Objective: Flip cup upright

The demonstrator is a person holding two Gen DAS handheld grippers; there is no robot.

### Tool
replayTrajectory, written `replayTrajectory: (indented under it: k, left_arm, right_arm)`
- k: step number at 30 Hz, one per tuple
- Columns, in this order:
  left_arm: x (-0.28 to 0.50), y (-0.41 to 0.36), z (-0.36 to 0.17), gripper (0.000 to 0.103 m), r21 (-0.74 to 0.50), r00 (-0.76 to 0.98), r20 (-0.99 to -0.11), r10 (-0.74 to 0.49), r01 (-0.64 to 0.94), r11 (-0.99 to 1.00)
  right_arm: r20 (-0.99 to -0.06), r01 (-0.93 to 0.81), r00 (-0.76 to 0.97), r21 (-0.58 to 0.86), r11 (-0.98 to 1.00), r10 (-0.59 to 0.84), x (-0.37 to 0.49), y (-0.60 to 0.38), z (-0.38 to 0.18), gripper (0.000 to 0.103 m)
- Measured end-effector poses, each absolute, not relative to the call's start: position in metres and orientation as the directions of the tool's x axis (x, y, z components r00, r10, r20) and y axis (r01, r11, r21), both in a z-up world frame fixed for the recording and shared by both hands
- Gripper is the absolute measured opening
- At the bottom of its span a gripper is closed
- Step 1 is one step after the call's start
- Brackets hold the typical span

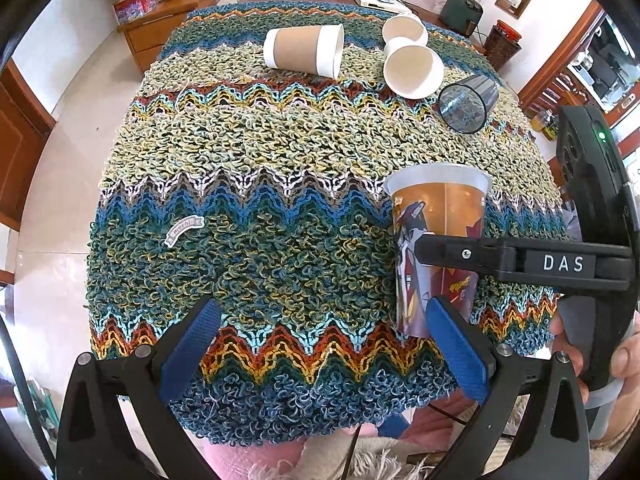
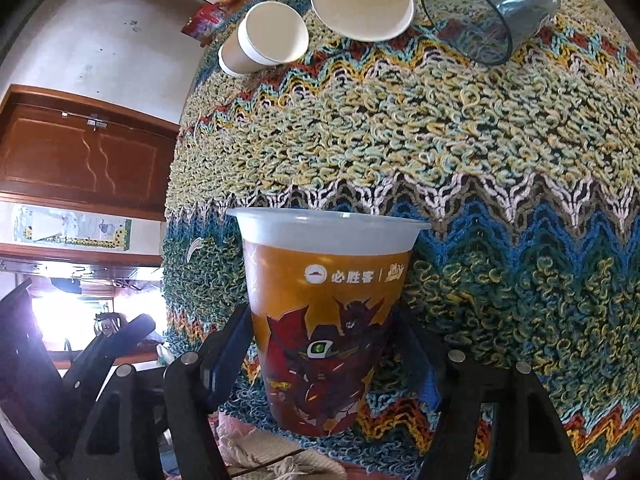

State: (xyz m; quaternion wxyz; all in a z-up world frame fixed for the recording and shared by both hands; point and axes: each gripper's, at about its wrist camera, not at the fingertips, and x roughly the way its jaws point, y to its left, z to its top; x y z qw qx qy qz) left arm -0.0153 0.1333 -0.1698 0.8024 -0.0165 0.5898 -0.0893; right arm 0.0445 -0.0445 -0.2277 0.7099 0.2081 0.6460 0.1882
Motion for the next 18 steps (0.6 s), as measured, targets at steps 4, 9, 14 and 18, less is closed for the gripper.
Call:
replayTrajectory:
  k: [4,9,14,18]
  left_arm:
    - [-0.013,0.134,-0.172,0.102,-0.132,0.289,-0.944,-0.162,0.121,0.984]
    - [-0.011,0.134,-0.175,0.102,-0.132,0.287,-0.944,-0.161,0.119,0.984]
    - [-0.008,0.133,-0.177,0.102,-0.14,0.285,-0.943,-0.17,0.123,0.982]
    - [-0.006,0.133,-0.18,0.102,-0.146,0.281,-0.943,-0.176,0.123,0.982]
  right_arm:
    - [-0.831,-0.046,0.179,0.527,0.849,0.526,0.034,-0.055,-0.216,0.071]
    - [-0.8,-0.135,0.379,0.449,0.883,0.465,0.02,-0.058,-0.197,0.071]
    - [-0.711,-0.175,0.613,0.302,0.937,0.344,0.001,-0.063,-0.184,0.07]
    - [-0.612,-0.173,0.75,0.183,0.968,0.25,-0.016,-0.062,-0.186,0.07]
